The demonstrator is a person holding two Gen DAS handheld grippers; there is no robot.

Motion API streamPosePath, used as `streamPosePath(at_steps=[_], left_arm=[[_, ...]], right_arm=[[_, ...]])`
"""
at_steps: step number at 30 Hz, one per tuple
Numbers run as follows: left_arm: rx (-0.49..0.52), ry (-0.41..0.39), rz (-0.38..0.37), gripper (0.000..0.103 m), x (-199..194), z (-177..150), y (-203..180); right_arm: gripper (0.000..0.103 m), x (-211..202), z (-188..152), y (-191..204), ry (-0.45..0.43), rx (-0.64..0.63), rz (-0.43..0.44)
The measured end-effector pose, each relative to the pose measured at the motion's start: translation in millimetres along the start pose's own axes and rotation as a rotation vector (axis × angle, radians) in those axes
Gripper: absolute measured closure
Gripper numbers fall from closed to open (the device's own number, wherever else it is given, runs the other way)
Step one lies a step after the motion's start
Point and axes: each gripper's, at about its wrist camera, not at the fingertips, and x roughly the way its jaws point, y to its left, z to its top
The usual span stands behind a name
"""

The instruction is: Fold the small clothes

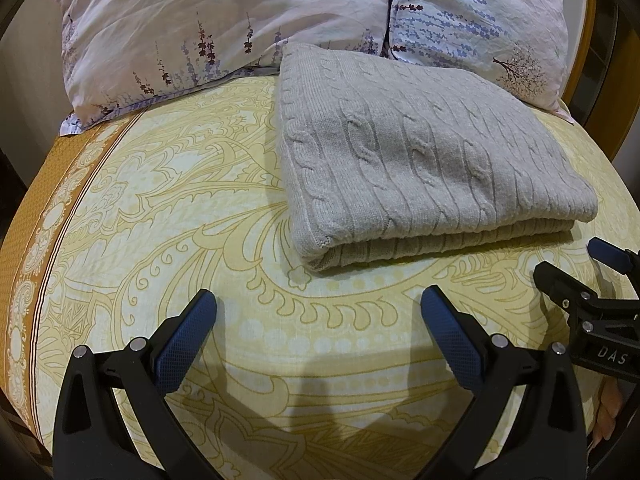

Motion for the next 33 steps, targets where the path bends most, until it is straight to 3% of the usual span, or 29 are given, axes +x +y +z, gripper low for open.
streamPosePath(at_steps=[33], left_arm=[[-0.008,-0.007,0.006,0.001,1.0,-0.1,-0.7]], right_arm=[[0.002,0.2,0.6,-0.1,0.0,-0.001,0.0]])
